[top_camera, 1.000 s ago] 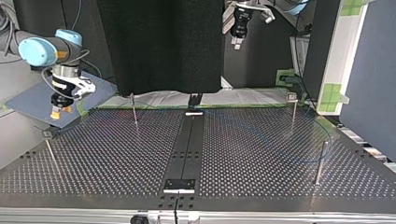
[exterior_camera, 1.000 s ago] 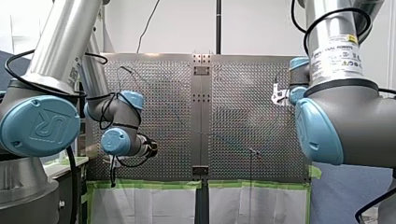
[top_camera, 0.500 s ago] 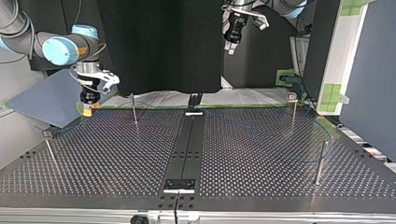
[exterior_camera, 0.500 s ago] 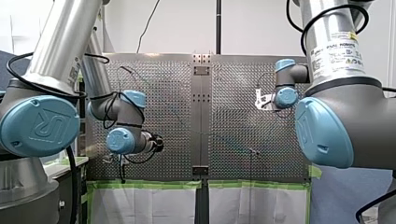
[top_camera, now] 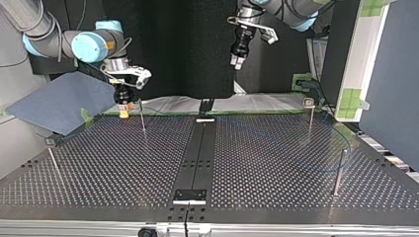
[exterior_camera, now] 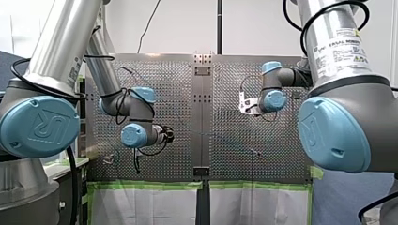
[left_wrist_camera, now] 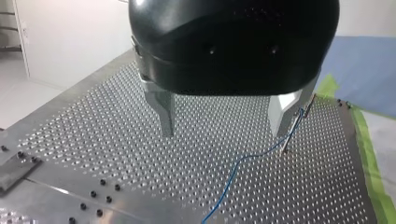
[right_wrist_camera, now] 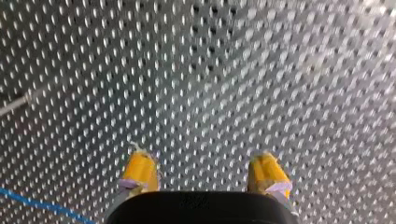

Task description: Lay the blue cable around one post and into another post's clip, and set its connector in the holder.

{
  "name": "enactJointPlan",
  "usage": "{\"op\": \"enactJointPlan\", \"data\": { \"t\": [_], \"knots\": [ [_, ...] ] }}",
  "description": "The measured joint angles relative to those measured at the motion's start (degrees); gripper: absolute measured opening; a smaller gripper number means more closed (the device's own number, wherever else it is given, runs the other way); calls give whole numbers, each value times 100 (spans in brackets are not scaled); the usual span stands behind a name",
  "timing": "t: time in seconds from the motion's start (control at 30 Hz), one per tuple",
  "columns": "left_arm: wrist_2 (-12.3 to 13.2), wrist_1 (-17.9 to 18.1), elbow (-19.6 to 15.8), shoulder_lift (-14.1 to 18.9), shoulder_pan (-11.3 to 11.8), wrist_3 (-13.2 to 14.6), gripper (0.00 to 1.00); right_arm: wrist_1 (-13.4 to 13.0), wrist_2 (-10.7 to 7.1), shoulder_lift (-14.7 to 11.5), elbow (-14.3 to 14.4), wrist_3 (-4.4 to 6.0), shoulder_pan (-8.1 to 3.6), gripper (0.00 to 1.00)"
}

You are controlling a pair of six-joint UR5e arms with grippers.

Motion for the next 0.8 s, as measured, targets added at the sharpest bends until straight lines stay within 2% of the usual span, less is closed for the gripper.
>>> {"op": "enactJointPlan", "data": {
  "t": [0.17, 0.4, 0.6, 0.8],
  "knots": [
    [-243, -230, 9, 0, 17, -7, 100, -34, 49, 9, 19, -2, 222, 99],
    [-625, -440, 11, 0, 11, -44, 100, -201, 248, 37, 224, -16, 634, 99],
    [-871, -458, 11, -1, 4, -104, 100, -273, 314, 172, 278, -176, 920, 99],
    [-969, -525, 11, -1, 32, -119, 100, -282, 340, 308, 274, -280, 1180, 99]
  ]
}}
